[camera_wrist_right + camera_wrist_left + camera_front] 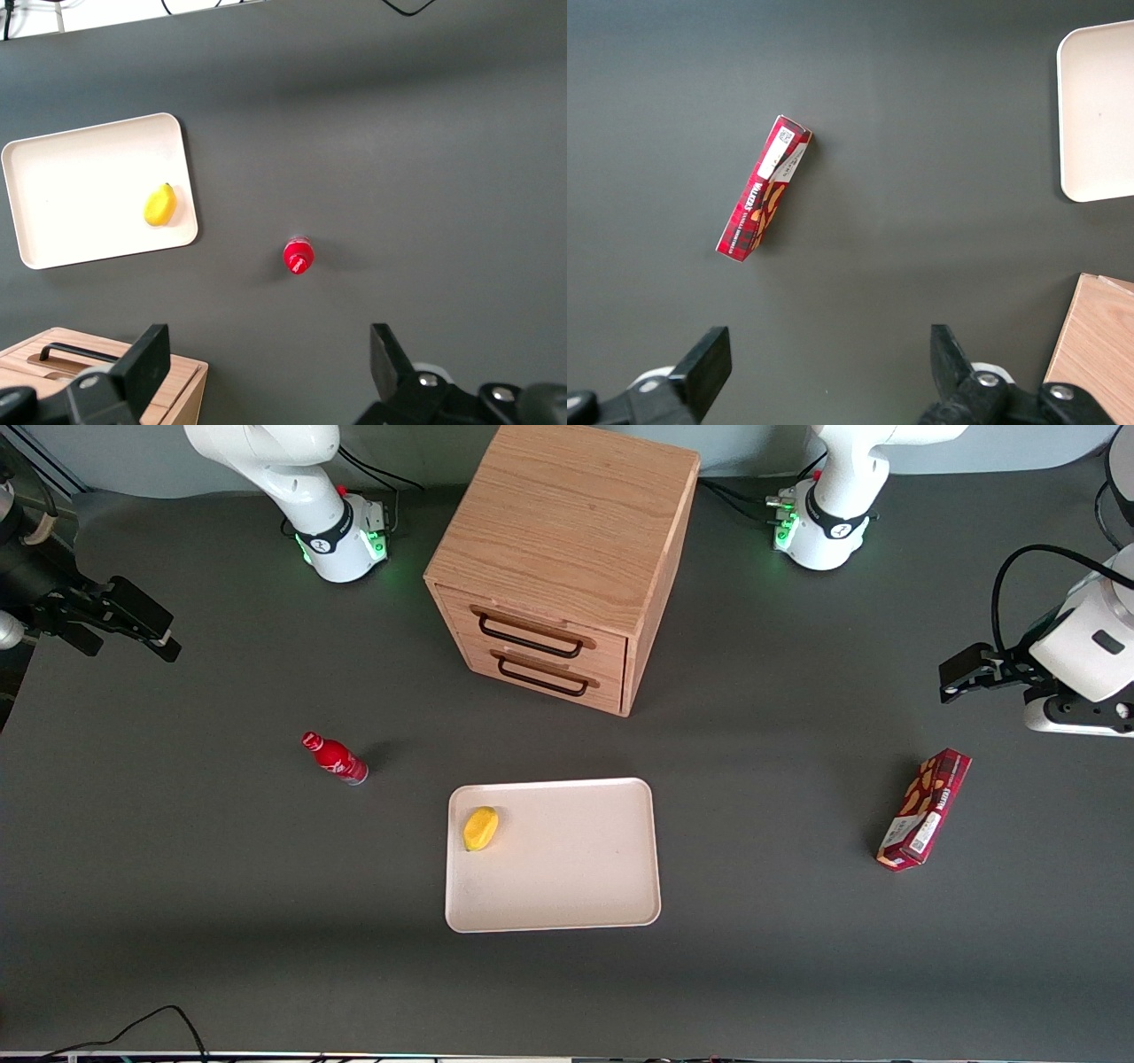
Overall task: Place coke bottle on tray
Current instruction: 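Move the open right gripper down over the red Coca-Cola bottle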
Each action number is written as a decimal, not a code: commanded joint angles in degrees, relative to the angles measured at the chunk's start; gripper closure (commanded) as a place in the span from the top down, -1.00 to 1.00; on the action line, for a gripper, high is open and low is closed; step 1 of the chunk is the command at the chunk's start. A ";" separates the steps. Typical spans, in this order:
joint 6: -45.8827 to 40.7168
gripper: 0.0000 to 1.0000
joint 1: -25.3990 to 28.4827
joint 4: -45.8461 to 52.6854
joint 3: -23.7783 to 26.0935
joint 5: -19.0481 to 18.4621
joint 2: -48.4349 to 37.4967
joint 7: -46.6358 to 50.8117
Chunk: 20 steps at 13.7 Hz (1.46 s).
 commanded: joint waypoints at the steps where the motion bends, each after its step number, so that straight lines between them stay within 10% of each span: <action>1: -2.27 1.00 0.28 3.01 0.14 0.96 1.05 0.85; 7: -0.88 1.00 0.72 -3.38 1.11 1.05 3.07 1.19; 20: 37.25 1.00 0.10 -38.19 1.37 1.05 8.08 0.49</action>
